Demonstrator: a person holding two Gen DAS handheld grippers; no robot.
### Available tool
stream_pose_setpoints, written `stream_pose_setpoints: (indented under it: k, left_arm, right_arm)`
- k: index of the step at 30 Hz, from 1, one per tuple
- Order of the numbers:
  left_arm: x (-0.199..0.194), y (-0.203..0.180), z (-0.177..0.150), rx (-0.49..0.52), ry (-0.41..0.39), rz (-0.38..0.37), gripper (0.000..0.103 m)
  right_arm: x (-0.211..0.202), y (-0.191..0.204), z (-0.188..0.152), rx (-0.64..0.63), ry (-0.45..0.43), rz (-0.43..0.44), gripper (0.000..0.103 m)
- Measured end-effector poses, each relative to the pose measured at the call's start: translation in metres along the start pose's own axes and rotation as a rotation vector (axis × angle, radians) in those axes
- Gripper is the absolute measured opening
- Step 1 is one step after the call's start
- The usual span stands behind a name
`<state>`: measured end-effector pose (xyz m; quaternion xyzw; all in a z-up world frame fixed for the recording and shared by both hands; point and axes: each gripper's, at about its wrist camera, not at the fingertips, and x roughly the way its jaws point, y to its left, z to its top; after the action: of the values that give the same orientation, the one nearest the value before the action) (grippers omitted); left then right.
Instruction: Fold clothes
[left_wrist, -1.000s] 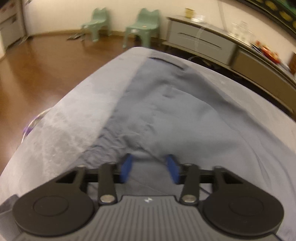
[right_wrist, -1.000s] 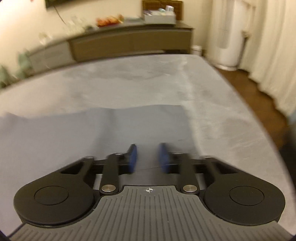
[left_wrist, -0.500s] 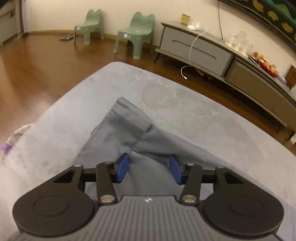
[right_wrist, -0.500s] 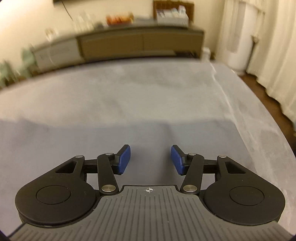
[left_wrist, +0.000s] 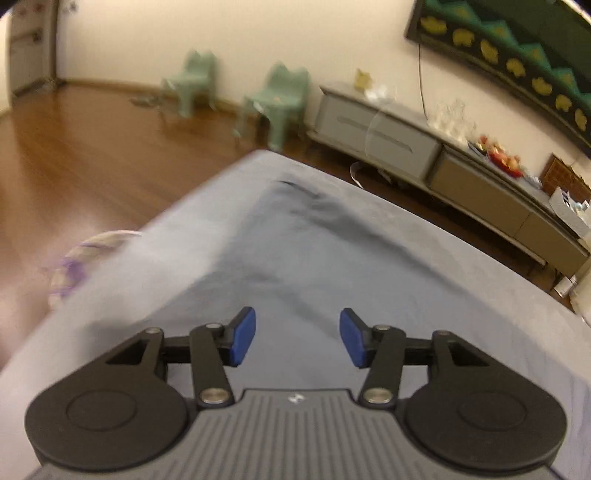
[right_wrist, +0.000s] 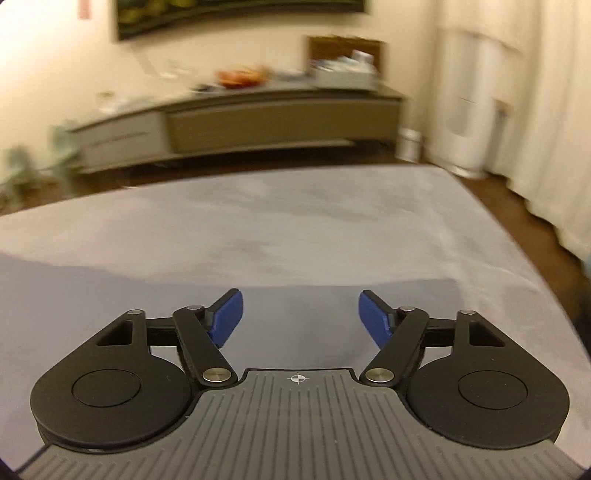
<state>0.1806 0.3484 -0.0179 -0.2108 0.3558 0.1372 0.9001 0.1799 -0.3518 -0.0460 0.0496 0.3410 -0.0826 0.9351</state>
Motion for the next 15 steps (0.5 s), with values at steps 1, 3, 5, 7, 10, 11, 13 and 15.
stream_pose_setpoints:
  k: [1, 3, 5, 7, 10, 11, 13, 15]
  left_arm:
    - [-0.010, 0.019, -0.010, -0.051, -0.011, 0.000, 0.054]
    - [-0.030, 0.056, -0.030, -0.153, -0.033, -0.001, 0.054]
    - [-0.042, 0.082, -0.044, -0.223, -0.045, -0.001, 0.052]
    - [-0.037, 0.079, -0.045, -0.209, -0.034, 0.002, 0.053]
    - [-0.029, 0.073, -0.047, -0.188, -0.018, 0.008, 0.055]
    - [-0.026, 0.071, -0.047, -0.181, -0.012, 0.009, 0.055]
    - [-0.020, 0.068, -0.048, -0.168, -0.001, 0.013, 0.051]
    - [-0.013, 0.068, -0.049, -0.162, 0.018, 0.024, 0.028]
  right_arm:
    - [-0.004, 0.012, -0.004, -0.026, 0.012, 0.035, 0.077]
    - [-0.002, 0.019, -0.015, -0.050, 0.044, 0.037, 0.077]
    - [0.003, 0.021, -0.025, -0.067, 0.078, 0.022, 0.077]
    - [0.007, 0.023, -0.035, -0.085, 0.113, 0.007, 0.077]
    - [0.014, 0.026, -0.051, -0.111, 0.164, -0.016, 0.080]
    - [0.014, 0.025, -0.053, -0.108, 0.172, -0.021, 0.080]
    - [0.010, 0.023, -0.054, -0.085, 0.181, -0.009, 0.077]
    - [0.005, 0.022, -0.054, -0.061, 0.193, 0.007, 0.067]
